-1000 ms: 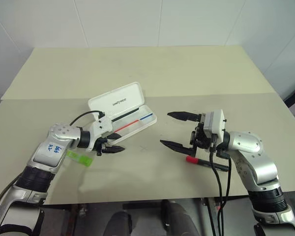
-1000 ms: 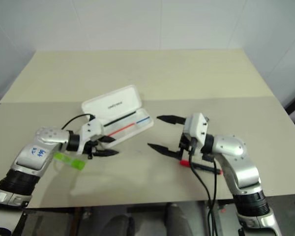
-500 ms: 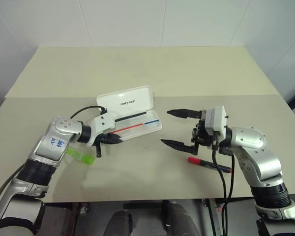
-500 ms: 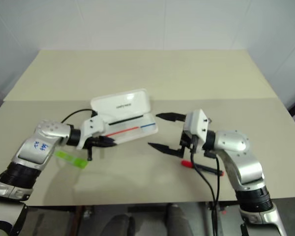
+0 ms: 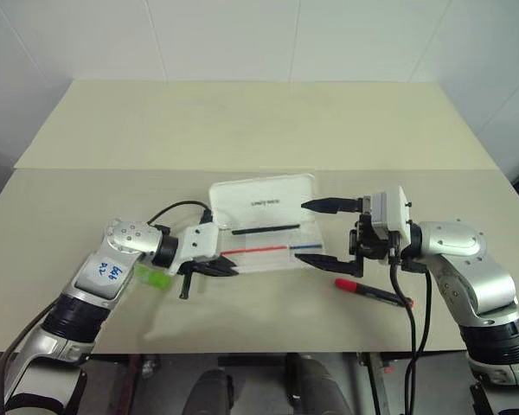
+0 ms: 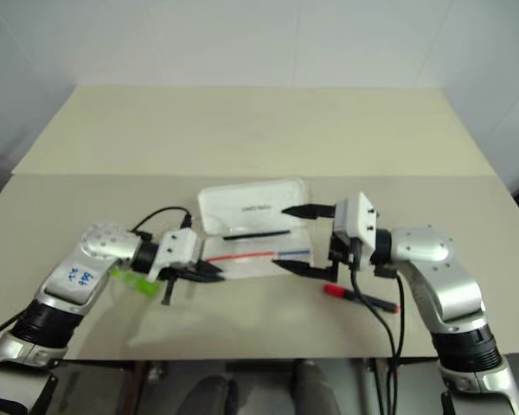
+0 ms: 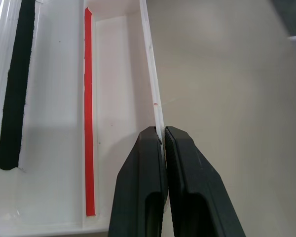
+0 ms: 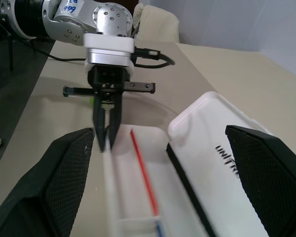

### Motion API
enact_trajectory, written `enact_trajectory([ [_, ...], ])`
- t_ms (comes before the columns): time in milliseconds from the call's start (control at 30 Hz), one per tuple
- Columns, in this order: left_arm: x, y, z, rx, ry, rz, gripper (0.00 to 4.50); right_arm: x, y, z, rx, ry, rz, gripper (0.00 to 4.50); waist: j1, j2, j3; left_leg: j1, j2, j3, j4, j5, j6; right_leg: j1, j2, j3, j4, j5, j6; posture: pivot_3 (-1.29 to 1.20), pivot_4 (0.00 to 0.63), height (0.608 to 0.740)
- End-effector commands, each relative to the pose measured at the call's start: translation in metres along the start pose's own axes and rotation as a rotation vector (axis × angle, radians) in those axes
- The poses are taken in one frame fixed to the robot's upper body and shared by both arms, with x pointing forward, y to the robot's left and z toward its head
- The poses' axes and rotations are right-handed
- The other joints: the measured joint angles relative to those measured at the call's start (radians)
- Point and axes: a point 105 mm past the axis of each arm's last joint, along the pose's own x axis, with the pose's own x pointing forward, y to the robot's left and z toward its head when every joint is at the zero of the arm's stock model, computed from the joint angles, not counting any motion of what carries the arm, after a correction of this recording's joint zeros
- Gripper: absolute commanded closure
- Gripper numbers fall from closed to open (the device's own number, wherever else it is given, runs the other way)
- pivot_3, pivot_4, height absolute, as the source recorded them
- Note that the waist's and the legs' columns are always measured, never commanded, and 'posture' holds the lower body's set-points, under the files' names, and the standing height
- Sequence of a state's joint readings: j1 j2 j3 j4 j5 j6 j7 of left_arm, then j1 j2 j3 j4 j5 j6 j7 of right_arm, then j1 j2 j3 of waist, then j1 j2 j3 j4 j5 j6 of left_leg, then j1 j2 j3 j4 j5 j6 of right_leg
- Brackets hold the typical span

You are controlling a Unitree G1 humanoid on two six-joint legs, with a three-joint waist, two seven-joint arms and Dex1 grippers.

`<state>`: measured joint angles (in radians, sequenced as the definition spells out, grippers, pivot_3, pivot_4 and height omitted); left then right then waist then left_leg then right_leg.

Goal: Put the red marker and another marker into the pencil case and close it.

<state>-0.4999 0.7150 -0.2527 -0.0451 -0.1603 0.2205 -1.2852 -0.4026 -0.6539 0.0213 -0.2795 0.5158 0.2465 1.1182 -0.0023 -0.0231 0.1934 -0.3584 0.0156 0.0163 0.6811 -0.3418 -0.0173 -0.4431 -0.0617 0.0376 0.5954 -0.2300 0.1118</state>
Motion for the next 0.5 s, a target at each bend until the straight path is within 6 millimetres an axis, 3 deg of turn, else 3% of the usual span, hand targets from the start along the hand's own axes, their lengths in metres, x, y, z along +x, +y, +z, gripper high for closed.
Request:
enact_trajectory([
  [33, 0.002, -0.005, 0.004, 0.056, -0.012, -0.034, 4.48, -0.007, -0.002, 0.015, -0.047, -0.022, -0.021, 0.00, -0.003, 0.000, 0.000, 0.000, 0.000, 0.000, 0.000, 0.000, 0.000, 0.000, 0.000, 0.000, -0.001, 0.000, 0.000, 0.00, 0.150, 0.740],
  [500, 0.007, 0.011, -0.010, -0.019, 0.105, 0.043, 4.48, -0.010, 0.005, 0.018, -0.036, -0.020, -0.059, 0.00, 0.001, 0.000, 0.000, 0.001, 0.000, 0.000, 0.001, 0.001, 0.000, 0.000, 0.000, 0.001, 0.001, 0.000, 0.000, 0.00, 0.150, 0.740],
])
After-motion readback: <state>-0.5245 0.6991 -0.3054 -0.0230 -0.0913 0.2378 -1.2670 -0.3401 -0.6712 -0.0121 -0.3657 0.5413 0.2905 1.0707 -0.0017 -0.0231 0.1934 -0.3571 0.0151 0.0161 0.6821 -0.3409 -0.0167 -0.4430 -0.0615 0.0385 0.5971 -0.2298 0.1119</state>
